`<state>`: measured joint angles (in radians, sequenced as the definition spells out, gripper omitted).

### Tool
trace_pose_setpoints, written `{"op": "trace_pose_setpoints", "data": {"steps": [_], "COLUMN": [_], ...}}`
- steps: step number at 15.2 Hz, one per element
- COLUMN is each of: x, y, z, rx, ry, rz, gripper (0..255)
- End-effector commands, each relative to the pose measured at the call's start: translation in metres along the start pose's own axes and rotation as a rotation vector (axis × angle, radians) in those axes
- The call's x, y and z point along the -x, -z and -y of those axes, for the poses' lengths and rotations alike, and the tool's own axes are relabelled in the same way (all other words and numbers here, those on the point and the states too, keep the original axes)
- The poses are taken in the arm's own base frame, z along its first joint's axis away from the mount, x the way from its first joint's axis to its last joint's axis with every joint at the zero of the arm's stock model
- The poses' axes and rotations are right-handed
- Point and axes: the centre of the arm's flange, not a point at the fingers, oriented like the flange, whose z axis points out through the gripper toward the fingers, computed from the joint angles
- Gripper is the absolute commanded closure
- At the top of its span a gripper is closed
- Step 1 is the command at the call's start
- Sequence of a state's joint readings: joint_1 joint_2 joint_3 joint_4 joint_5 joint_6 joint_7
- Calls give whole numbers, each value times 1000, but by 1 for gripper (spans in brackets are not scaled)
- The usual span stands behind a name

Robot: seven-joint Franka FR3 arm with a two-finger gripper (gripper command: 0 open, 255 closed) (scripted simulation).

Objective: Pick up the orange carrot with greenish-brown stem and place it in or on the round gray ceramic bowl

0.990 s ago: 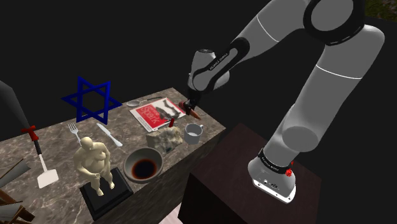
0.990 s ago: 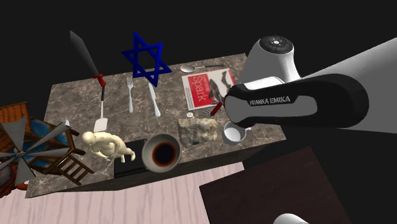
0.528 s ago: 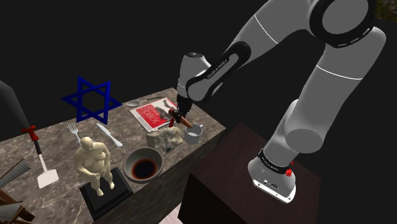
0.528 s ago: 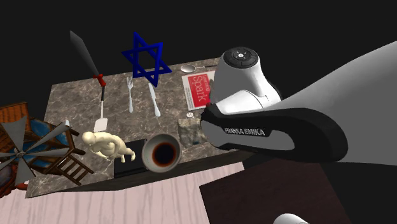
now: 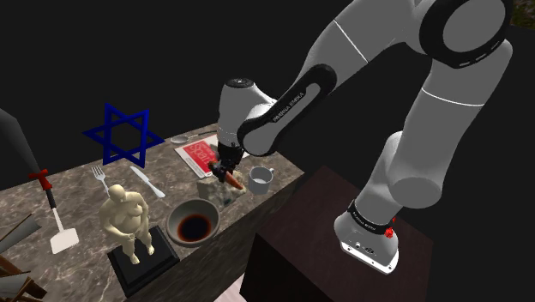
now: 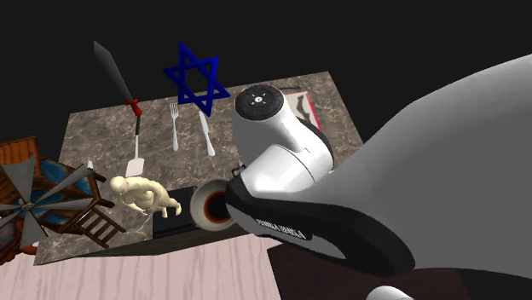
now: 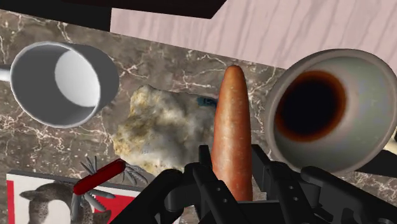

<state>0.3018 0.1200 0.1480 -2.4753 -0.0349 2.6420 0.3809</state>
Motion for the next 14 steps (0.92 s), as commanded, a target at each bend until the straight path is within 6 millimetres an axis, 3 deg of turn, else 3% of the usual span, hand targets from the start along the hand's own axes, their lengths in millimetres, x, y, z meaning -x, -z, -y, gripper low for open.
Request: {"op": "trace_pose_setpoints", "data": {"steps": [1,8,9,14], "x": [0,4,5,6], "y": [-2,-3,-3,-30], "z": [29,121,142,142], "rx": [0,0,0,0], "ry": [-2,-2,-2,-2], "rz": [0,0,0,0], "gripper": [255,255,255,255]}}
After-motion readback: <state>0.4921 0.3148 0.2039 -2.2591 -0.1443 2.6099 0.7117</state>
